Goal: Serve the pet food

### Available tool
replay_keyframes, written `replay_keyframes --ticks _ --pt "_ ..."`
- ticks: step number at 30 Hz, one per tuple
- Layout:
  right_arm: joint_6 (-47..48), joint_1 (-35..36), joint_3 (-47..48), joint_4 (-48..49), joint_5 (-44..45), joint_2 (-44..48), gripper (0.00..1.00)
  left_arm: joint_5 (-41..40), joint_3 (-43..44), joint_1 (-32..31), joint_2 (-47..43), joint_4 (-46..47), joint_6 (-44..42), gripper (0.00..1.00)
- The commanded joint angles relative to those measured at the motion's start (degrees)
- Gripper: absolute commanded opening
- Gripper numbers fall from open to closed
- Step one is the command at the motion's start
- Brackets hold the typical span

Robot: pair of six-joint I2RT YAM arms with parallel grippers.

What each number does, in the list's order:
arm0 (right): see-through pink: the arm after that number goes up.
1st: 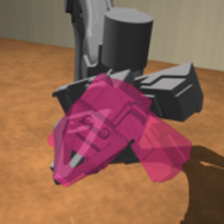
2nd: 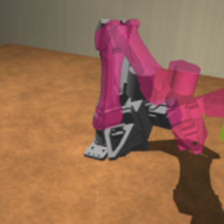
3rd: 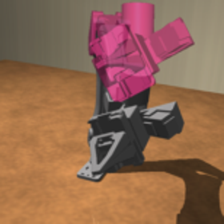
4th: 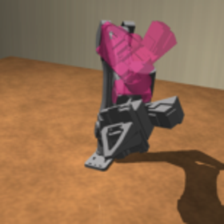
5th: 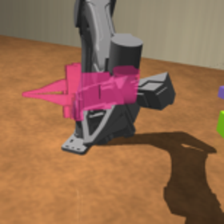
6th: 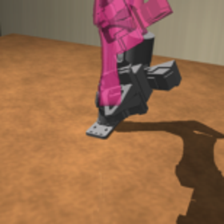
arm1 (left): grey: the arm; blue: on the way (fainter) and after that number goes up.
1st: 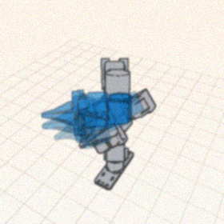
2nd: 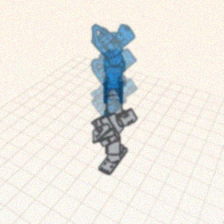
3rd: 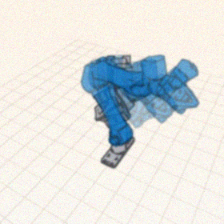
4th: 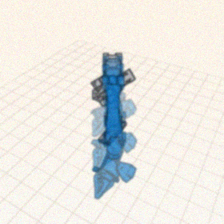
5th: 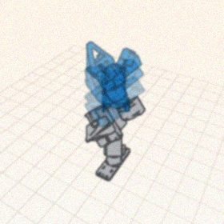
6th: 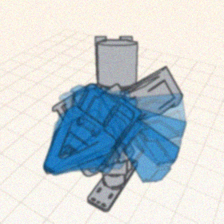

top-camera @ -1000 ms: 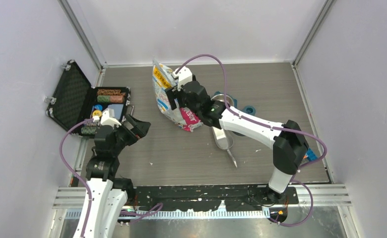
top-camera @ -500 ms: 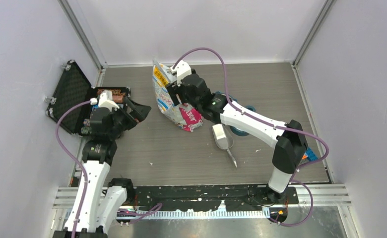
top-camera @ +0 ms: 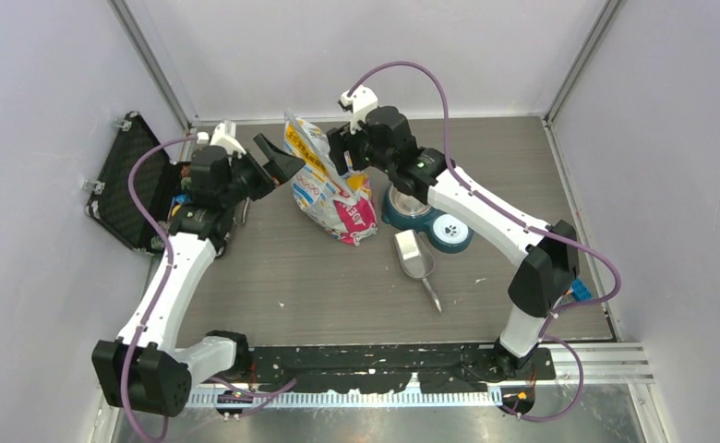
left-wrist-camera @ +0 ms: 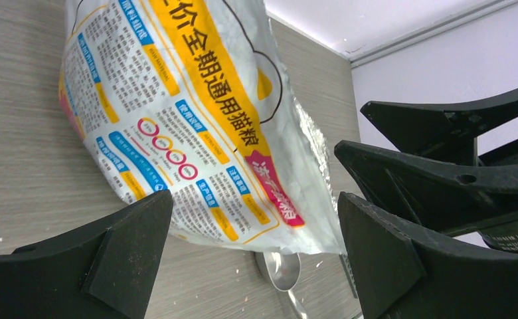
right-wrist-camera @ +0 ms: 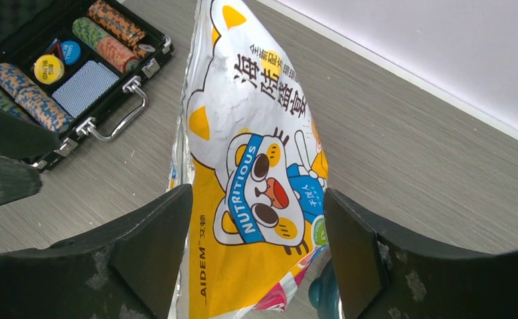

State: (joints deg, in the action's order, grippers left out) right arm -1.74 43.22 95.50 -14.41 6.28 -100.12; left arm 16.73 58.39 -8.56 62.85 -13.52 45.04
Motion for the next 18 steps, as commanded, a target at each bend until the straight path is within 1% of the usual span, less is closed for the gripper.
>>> replay_keyframes --ticks 1,6,14,18 --pt "-0.61 -0.84 3.62 0.35 -3.62 0.58 0.79 -0.03 4.03 -0.83 2.54 3.70 0.48 0.99" --pt "0.10 -0.94 5.66 -1.79 -4.86 -1.38 0.78 0.49 6.05 -1.61 5.63 3.67 0.58 0.99" --pt "0.58 -1.32 5.65 -3.30 -4.47 -2.80 0.78 0.85 6.00 -2.58 7.28 3.60 0.49 0.99" --pt "0.26 -2.07 6.37 -4.16 -4.25 -4.09 0.74 0.85 6.07 -3.11 7.86 3.77 0.24 0.99"
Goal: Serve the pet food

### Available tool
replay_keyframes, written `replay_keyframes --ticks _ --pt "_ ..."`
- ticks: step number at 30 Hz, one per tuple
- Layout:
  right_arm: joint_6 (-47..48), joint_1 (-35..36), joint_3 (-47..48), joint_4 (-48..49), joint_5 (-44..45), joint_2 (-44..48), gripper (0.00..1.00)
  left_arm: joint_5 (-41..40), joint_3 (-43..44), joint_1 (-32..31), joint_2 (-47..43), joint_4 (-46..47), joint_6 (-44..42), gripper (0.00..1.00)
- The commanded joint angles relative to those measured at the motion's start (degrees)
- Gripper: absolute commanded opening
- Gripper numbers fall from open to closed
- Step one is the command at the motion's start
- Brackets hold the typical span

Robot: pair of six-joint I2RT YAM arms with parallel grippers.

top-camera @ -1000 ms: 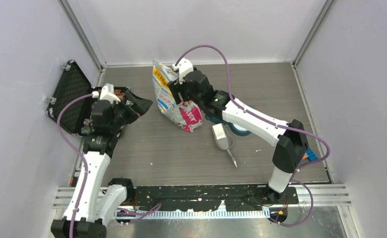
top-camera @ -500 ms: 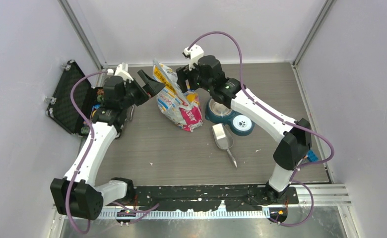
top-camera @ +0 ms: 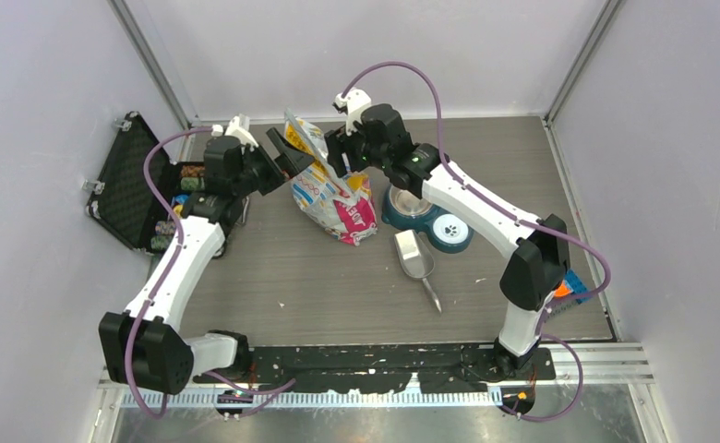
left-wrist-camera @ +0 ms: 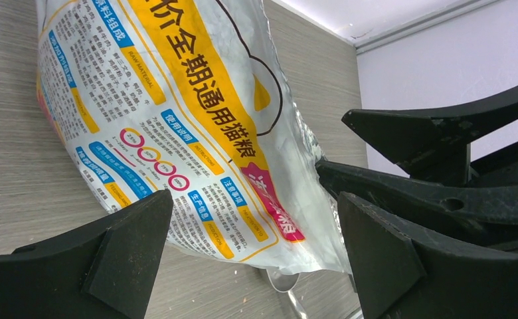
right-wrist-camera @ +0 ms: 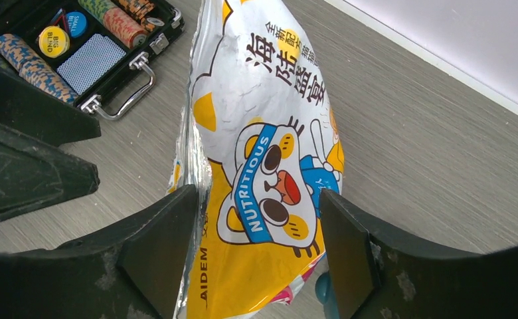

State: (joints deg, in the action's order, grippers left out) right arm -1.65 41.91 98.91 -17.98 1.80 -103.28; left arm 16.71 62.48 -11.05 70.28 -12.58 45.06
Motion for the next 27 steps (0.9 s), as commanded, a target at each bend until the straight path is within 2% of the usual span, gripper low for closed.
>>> replay_keyframes --ticks 1,9,11,14,16,27 --pt "0.38 -0.84 3.31 -1.10 -0.22 -1.41 0.73 0.87 2.24 -0.68 0.69 2.82 0.16 0.99" --pt "1.30 -0.82 5.12 -5.20 -14.99 -3.12 0.68 0.84 3.43 -1.22 3.07 2.14 0.18 0.99" --pt "1.30 -0.84 5.17 -5.40 -13.81 -3.19 0.65 0.99 3.44 -1.26 3.24 2.13 0.37 0.97" --pt "1.30 -0.80 5.72 -6.65 -11.08 -3.74 0.54 0.96 3.20 -1.47 3.04 2.22 0.51 0.94" --pt "1.30 -0.74 6.21 -7.58 -10.70 -4.33 0.51 0.12 3.09 -1.72 2.63 2.14 0.43 0.93" --pt "0.98 1.19 5.22 -11.40 -12.27 -3.97 0.41 -1.14 3.35 -2.31 2.87 1.52 0.12 0.93"
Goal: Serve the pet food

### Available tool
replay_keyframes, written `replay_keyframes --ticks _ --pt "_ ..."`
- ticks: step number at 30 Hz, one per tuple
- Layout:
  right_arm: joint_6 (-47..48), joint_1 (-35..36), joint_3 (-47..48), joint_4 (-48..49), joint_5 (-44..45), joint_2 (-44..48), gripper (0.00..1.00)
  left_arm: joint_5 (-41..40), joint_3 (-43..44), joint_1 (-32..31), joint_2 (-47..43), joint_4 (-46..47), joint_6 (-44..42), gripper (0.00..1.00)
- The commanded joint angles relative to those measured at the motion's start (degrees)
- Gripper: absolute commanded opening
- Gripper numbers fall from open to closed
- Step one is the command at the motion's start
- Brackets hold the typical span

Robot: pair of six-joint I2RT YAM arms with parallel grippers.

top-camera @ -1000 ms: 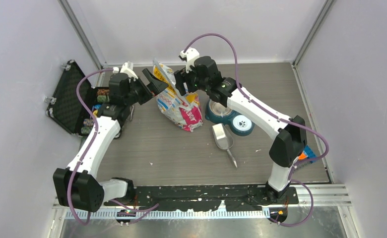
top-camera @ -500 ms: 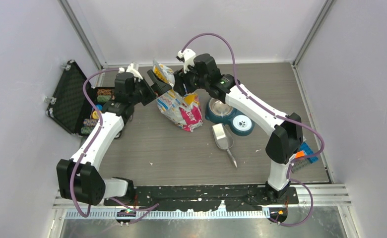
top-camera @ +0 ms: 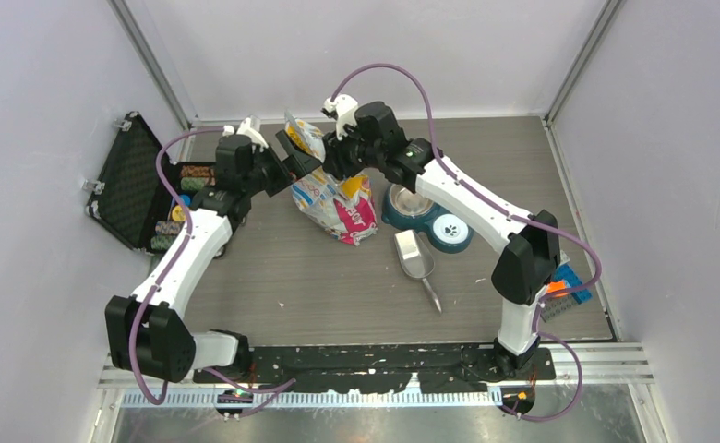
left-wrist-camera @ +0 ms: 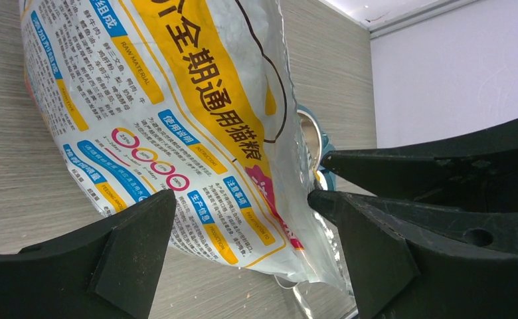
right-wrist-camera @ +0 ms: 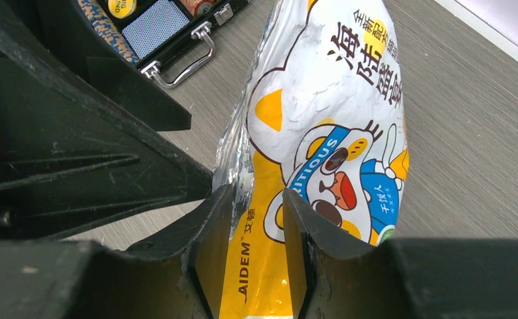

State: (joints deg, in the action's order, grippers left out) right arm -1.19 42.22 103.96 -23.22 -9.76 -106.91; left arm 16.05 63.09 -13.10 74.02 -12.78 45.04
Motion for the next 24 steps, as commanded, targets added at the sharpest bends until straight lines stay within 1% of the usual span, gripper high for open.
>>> replay_keyframes --ticks 1,7,9,10,12,16,18,21,24 --pt "0.46 0.97 -0.87 -6.19 0.05 0.29 0.41 -0.50 2.78 -0.28 -0.89 1.72 0.14 0.93" --pt "0.42 1.62 -4.64 -6.25 3.63 2.56 0.41 0.15 2.31 -0.50 -1.12 2.14 0.18 0.91" --pt "0.37 1.64 -4.43 -6.11 3.96 2.40 0.34 0.27 2.01 -0.53 -1.29 2.23 0.16 0.90" --pt "0.30 1.64 -4.00 -5.86 4.09 2.12 0.27 0.29 1.82 -0.53 -1.60 2.23 0.10 0.89" --pt "-0.10 1.64 -3.32 -5.20 4.21 1.76 0.24 0.07 1.38 -0.56 -1.99 2.16 -0.10 0.89" --pt "-0.65 1.64 -1.76 -4.63 3.07 1.39 0.24 -0.92 1.20 -0.59 -2.73 0.68 -1.04 0.88" --pt "-0.71 1.64 -1.38 -4.25 3.27 1.89 0.24 -3.08 0.64 -0.52 -3.48 -0.22 -1.10 0.87" --pt "-1.17 1.64 -0.87 -3.41 4.25 3.45 0.27 -7.08 -1.16 -0.52 -6.00 -0.74 -0.71 0.87" --pt "-1.59 1.64 -0.86 -1.90 4.58 4.81 0.30 -9.23 -2.89 -0.56 -8.31 -0.03 -0.42 0.87"
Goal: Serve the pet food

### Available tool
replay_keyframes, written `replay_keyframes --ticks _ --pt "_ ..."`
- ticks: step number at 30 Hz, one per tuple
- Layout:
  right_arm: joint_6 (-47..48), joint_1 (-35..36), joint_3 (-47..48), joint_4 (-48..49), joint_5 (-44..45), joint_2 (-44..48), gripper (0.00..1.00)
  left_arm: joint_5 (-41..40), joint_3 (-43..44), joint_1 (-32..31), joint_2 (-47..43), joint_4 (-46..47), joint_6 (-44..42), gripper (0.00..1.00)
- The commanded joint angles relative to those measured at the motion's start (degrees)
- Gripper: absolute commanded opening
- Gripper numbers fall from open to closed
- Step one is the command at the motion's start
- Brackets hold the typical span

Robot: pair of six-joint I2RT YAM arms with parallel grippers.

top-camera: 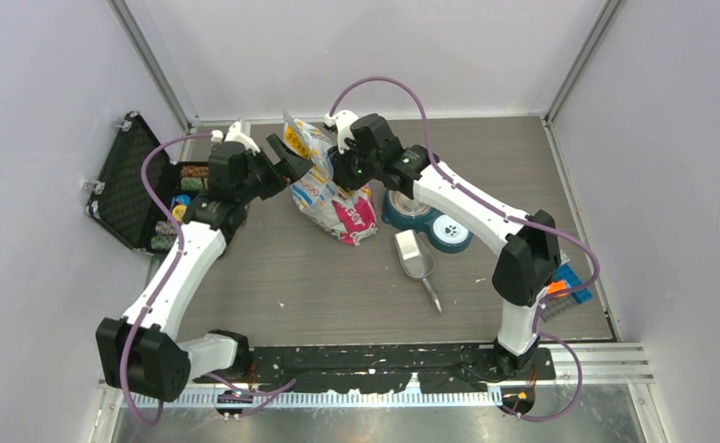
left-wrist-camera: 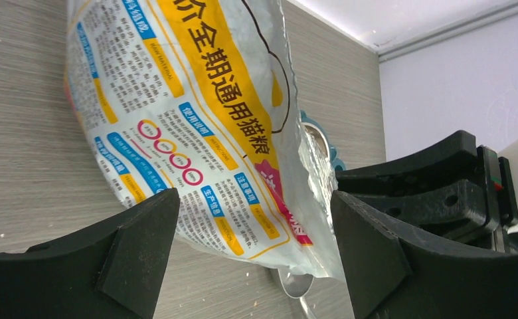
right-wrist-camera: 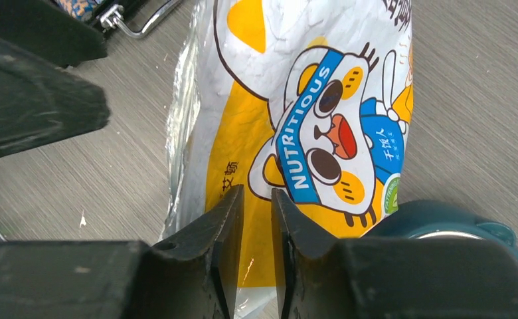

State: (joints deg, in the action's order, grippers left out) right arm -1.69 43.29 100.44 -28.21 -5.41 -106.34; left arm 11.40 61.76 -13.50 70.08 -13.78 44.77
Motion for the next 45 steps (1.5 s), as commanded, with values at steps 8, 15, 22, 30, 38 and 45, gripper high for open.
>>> replay_keyframes --ticks 8,15,22,30,38,45 --pt "-3.62 0.55 2.46 8.52 -0.76 6.16 0.37 -3.87 -0.18 -0.13 -3.29 0.46 0.49 0.84" --pt "-5.53 0.56 4.20 8.64 -1.63 4.90 0.45 -1.57 0.77 -0.13 -1.18 0.92 1.02 0.83" --pt "-5.33 0.57 5.69 7.25 -2.21 3.04 0.45 -0.66 0.96 -0.15 -0.51 1.36 1.32 0.82" --pt "-5.82 0.56 7.88 5.97 -1.60 -0.08 0.42 -0.41 1.07 -0.13 -0.37 1.48 1.46 0.82" --pt "-5.76 0.57 8.08 5.11 -1.92 -1.46 0.34 -0.17 1.13 -0.13 0.06 1.82 1.76 0.82" --pt "-6.47 0.55 7.44 5.55 -3.75 -1.13 0.05 1.29 1.61 -0.15 1.15 3.25 3.03 0.81"
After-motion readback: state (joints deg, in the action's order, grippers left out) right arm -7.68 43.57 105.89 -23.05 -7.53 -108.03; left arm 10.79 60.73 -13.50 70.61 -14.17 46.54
